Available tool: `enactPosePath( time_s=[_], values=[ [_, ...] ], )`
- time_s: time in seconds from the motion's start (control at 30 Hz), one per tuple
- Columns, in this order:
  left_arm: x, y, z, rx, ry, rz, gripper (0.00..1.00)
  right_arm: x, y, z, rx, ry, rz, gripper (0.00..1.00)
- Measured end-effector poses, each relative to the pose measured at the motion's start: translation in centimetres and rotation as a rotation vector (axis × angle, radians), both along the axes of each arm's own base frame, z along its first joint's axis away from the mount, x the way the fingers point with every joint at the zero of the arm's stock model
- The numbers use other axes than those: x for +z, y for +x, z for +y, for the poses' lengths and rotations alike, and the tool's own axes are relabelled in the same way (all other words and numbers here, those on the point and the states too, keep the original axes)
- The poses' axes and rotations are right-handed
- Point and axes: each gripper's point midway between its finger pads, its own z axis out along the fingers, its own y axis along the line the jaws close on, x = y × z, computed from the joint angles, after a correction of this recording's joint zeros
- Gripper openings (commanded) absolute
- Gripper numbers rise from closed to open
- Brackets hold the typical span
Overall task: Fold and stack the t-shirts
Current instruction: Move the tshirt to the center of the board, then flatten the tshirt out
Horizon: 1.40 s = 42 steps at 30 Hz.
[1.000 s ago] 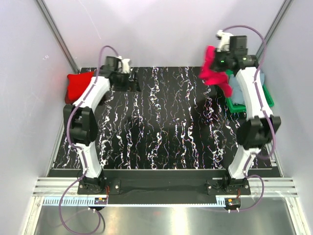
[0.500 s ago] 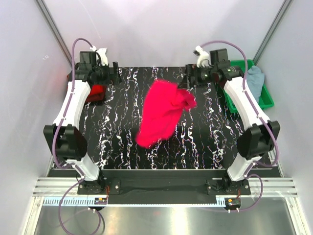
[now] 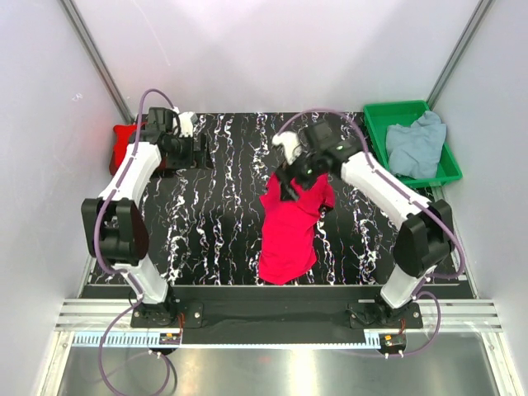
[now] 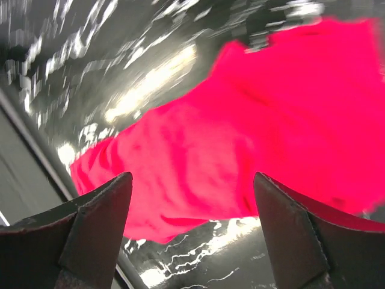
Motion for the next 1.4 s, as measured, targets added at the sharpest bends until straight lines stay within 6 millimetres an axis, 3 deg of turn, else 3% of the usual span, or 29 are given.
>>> enactPosePath(
  time_s=[0.07, 0.17, 0.3, 0.47, 0.57, 0.6, 0.63, 0.83, 0.9, 1.0, 1.07, 1.17, 1.2, 1.3, 1.33, 1.4],
  values=[
    [-0.7, 0.9, 0.4, 0.006, 0.013, -0.012, 0.99, -1.3, -2.7, 1.9, 0.114, -0.035, 0.000, 0.87],
    [-1.2, 2.5, 1.1, 0.028, 0.032, -0.025, 0.99, -3.9, -4.6, 3.1, 0.232, -0.113, 0.000, 0.86],
    [-0.9, 4.6, 1.7, 0.048, 0.052, -0.068, 0.99, -8.5, -5.8, 4.5, 0.337, -0.201, 0.065, 0.84],
    [-0.6, 5.0, 2.3, 0.070, 0.078, -0.085, 0.99, -14.5, -5.5, 4.6, 0.375, -0.297, 0.155, 0.77],
    [-0.6, 5.2, 2.5, 0.076, 0.086, -0.090, 0.99, -15.8, -5.4, 4.5, 0.391, -0.336, 0.154, 0.46],
    [-0.6, 5.2, 2.6, 0.080, 0.090, -0.090, 0.99, -15.7, -5.2, 4.6, 0.391, -0.340, 0.145, 0.09],
    [-0.6, 5.2, 2.6, 0.081, 0.093, -0.090, 0.99, -15.6, -4.9, 4.7, 0.393, -0.346, 0.130, 0.00],
    [-0.7, 5.3, 2.8, 0.095, 0.098, -0.089, 0.99, -14.9, -3.5, 4.3, 0.364, -0.380, 0.064, 0.00],
    [-0.7, 5.3, 3.0, 0.102, 0.106, -0.091, 0.99, -13.4, -2.4, 4.4, 0.347, -0.375, 0.019, 0.00],
    [-0.7, 5.5, 3.4, 0.123, 0.126, -0.102, 0.99, -8.0, 1.4, 6.5, 0.299, -0.288, -0.109, 0.00],
    [-0.8, 5.3, 3.9, 0.146, 0.143, -0.101, 0.99, -2.4, 4.3, 8.6, 0.259, -0.194, -0.236, 0.00],
    [-0.5, 5.3, 4.2, 0.169, 0.153, -0.110, 0.99, 8.4, 7.1, 11.1, 0.211, -0.018, -0.438, 0.00],
    [-0.3, 5.4, 4.3, 0.175, 0.152, -0.116, 0.99, 11.9, 7.4, 11.6, 0.204, 0.041, -0.502, 0.00],
    [0.3, 5.5, 4.3, 0.186, 0.146, -0.128, 0.99, 19.5, 6.8, 12.3, 0.202, 0.172, -0.626, 0.00],
    [0.4, 5.5, 4.2, 0.188, 0.144, -0.131, 0.99, 21.0, 6.4, 12.3, 0.206, 0.197, -0.651, 0.00],
    [0.6, 5.6, 4.2, 0.192, 0.141, -0.135, 0.99, 21.4, 5.2, 11.6, 0.216, 0.203, -0.646, 0.00]
  ],
)
